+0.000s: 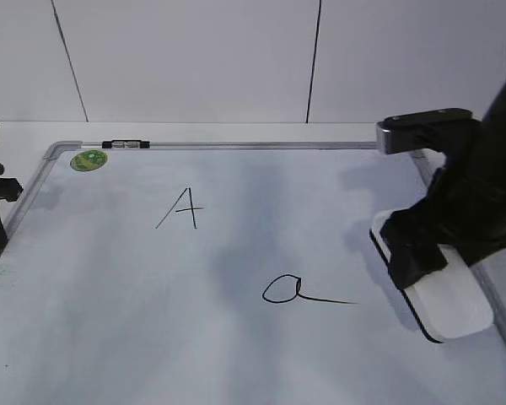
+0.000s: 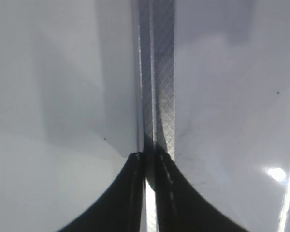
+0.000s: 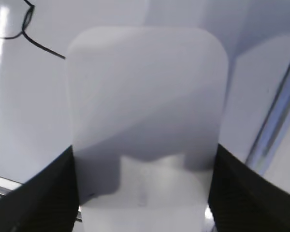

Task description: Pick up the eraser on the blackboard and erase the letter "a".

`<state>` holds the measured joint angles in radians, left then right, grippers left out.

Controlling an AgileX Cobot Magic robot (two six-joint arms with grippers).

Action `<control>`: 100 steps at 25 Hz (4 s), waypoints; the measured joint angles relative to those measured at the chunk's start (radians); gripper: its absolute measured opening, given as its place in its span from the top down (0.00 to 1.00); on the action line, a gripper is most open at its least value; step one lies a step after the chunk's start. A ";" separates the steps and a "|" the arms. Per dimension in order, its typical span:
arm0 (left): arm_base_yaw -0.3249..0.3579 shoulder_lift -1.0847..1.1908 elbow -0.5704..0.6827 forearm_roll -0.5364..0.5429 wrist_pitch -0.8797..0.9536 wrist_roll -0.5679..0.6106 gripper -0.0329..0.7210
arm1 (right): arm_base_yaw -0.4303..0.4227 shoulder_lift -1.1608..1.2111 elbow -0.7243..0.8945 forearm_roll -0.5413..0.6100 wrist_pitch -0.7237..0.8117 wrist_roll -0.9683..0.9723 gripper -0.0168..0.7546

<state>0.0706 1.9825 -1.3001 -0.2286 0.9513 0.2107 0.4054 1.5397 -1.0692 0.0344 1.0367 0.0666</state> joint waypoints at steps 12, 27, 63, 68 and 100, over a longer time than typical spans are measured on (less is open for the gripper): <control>0.000 0.000 -0.002 0.000 0.000 0.000 0.89 | 0.129 0.213 -0.177 0.000 0.029 -0.011 0.23; 0.000 0.000 -0.002 0.000 0.000 0.000 0.89 | 0.210 0.434 -0.339 0.008 0.057 -0.072 0.23; 0.000 0.000 -0.002 0.004 0.000 0.000 0.87 | 0.127 0.481 -0.398 -0.053 0.099 -0.051 0.23; 0.000 0.000 -0.002 0.004 0.000 0.000 0.87 | 0.228 0.481 -0.398 -0.049 0.101 -0.067 0.23; 0.000 0.000 -0.002 0.004 0.003 0.000 0.86 | 0.097 0.485 -0.398 -0.110 0.093 -0.020 0.24</control>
<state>0.0706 1.9825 -1.3016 -0.2249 0.9540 0.2107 0.5028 2.0248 -1.4673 -0.0753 1.1298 0.0467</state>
